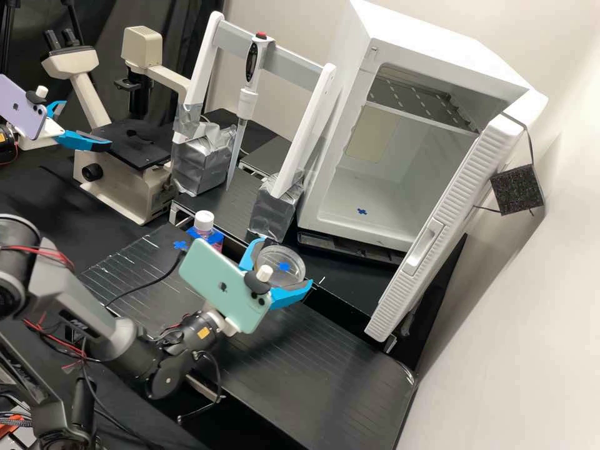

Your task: Move the petri dish to the incubator

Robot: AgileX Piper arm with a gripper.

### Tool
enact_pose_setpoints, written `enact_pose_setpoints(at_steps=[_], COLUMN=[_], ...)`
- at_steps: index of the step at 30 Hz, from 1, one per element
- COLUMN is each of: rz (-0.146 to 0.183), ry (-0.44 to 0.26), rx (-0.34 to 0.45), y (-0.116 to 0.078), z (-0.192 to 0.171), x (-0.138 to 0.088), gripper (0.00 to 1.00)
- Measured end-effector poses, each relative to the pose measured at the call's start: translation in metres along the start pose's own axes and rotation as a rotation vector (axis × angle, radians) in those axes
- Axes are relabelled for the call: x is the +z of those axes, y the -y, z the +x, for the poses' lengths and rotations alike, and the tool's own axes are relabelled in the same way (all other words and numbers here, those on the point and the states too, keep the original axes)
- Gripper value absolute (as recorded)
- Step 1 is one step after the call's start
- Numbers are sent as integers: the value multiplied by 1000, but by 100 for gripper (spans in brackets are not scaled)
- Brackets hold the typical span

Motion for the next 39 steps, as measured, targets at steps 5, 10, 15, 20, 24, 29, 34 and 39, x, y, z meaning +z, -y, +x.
enact_pose_setpoints(at_steps=[5, 10, 15, 20, 24, 29, 34, 39], rz=[12, -20, -70, -96, -113, -122, -129, -146], ry=[-62, -120, -111, -56, -7, 21, 43, 58], rx=[51, 78, 67, 43, 22, 15, 14, 2], y=[-13, -17, -15, -12, -11, -11, -12, -12], z=[45, 92, 146, 191, 223, 252, 276, 292], x=[-3, -8, -13, -11, -5, 4, 11, 17], gripper=[0, 0, 0, 0, 0, 0, 0, 0])
